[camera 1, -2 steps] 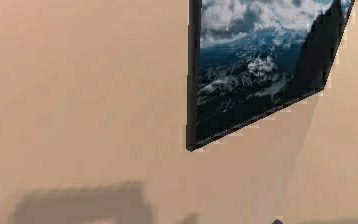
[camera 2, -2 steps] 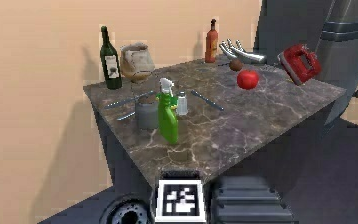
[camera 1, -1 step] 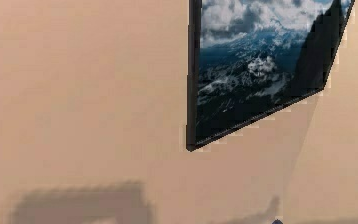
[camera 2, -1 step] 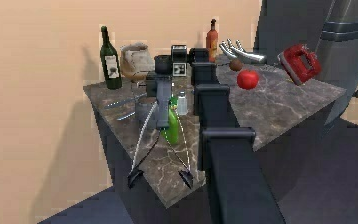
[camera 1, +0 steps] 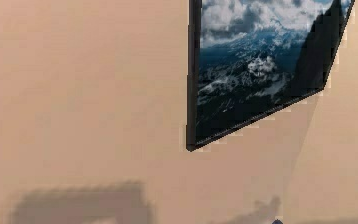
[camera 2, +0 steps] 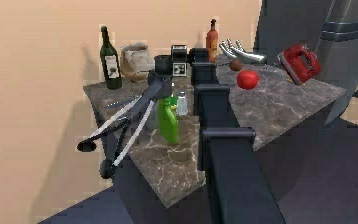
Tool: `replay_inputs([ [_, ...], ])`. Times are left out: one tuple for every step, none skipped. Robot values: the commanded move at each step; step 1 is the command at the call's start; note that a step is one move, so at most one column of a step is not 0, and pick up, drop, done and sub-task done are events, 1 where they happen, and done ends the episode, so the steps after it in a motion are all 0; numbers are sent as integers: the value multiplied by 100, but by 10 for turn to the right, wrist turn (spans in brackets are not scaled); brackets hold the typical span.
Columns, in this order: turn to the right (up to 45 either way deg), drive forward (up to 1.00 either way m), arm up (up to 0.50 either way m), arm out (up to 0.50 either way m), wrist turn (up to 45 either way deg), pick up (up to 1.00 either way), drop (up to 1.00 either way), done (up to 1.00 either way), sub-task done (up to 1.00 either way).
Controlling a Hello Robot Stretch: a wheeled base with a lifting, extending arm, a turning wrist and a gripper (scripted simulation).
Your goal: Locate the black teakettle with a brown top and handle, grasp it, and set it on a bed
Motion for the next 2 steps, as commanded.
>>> replay_inputs([
  [0, 0, 0, 0, 450, 0, 0, 0, 0],
  [0, 0, 0, 0, 450, 0, 0, 0, 0],
])
